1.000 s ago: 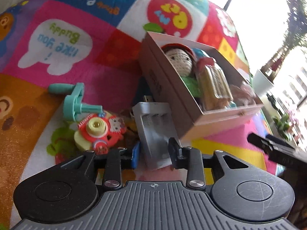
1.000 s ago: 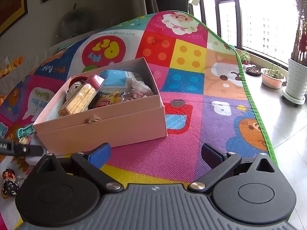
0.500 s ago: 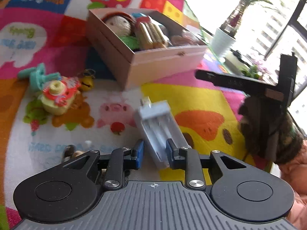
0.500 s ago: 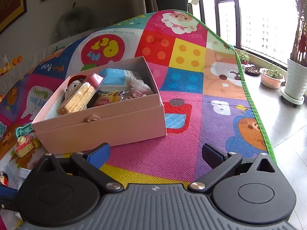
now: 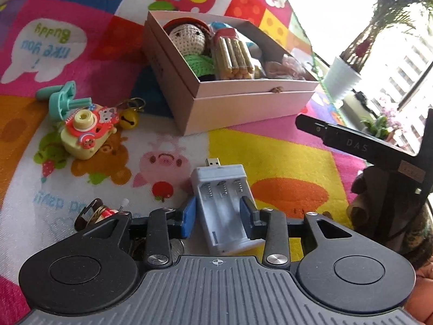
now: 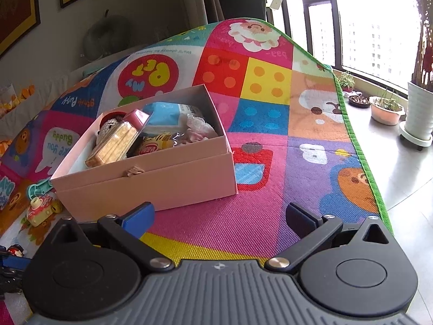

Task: Organize objects
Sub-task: 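Lift the charger with the left tool and carry it toward the box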

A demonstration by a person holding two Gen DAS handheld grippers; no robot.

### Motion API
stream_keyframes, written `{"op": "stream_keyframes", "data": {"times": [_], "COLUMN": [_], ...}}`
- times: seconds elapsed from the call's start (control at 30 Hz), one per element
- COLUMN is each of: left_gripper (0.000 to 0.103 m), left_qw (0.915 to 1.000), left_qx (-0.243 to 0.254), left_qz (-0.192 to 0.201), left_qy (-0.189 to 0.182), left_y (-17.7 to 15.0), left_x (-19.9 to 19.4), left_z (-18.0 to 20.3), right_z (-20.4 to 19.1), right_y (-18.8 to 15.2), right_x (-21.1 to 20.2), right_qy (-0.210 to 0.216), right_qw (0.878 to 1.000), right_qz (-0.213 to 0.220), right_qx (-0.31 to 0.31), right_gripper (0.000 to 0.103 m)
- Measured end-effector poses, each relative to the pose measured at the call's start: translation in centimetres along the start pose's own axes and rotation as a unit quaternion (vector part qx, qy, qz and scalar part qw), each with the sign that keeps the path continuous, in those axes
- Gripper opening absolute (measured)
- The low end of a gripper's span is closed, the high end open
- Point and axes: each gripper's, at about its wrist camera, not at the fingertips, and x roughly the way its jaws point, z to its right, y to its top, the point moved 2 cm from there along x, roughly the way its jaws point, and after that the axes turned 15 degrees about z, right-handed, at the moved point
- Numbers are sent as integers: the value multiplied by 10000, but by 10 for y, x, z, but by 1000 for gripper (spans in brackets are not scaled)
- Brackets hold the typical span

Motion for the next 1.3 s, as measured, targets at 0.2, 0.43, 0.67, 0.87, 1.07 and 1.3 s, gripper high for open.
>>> {"op": "stream_keyframes", "data": {"times": [0.2, 0.43, 0.67, 0.87, 1.07, 1.3], "left_gripper": [75, 103, 103, 61, 53, 52], "left_qw": [9997, 9977, 9931, 9877, 9940, 9861], "left_qx": [41, -236, 737, 1167, 724, -225], "left_qz": [-243, -590, -260, 439, 609, 1630], "left_qy": [82, 216, 876, 938, 556, 213], "left_y": [4, 12, -10, -27, -27, 1], "left_x": [9, 30, 30, 11, -3, -79], "left_z": [17, 33, 64, 74, 60, 1], "right_z": [5, 10, 17, 18, 16, -14], "right_y": [1, 1, 1, 2, 3, 4], "right_x": [-3, -3, -4, -5, -9, -44], "right_qy": [136, 251, 164, 93, 171, 770], "right_qw": [9997, 9988, 9980, 9979, 9986, 9947], "right_qz": [64, 22, 47, 87, -35, -6], "right_qx": [199, 422, 604, 632, 491, -683], "right_gripper": [103, 103, 103, 103, 103, 103]}}
